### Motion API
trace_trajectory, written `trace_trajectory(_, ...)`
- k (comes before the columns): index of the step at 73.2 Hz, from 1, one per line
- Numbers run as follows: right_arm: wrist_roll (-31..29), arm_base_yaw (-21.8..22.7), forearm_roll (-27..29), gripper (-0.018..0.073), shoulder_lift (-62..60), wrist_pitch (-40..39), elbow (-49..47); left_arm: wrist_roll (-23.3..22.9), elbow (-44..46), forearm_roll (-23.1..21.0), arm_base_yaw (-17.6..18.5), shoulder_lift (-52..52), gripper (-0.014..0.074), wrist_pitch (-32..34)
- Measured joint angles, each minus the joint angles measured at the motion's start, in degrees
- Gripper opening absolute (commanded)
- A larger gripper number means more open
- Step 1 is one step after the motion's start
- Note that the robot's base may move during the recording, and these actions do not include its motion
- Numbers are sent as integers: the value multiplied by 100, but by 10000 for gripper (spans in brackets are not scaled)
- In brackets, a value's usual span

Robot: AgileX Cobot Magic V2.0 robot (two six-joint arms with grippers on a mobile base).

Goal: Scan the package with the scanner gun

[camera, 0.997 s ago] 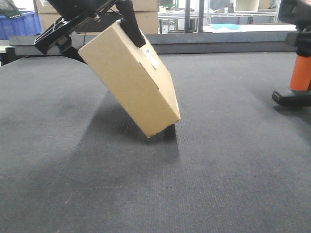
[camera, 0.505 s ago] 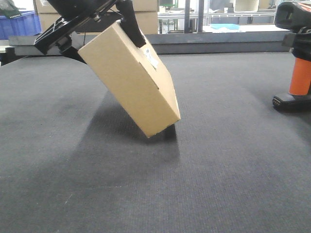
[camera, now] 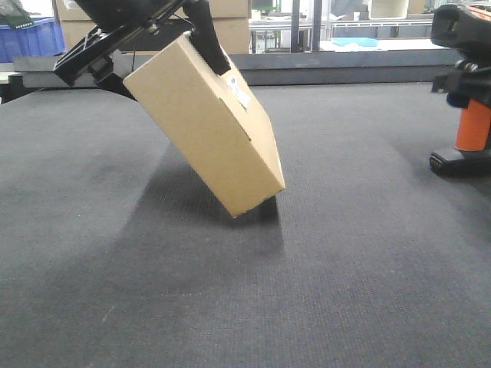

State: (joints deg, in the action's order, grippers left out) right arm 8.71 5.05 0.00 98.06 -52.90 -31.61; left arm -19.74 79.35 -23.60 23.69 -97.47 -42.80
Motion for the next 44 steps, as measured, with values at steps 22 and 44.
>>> trace_trajectory(22, 0, 0, -144, 559, 0, 382, 0, 0, 0, 0, 0, 0, -111, 0)
trace_trajectory(44, 0, 0, -202, 559, -479, 1111, 0, 0, 0, 39, 0, 0, -111, -10)
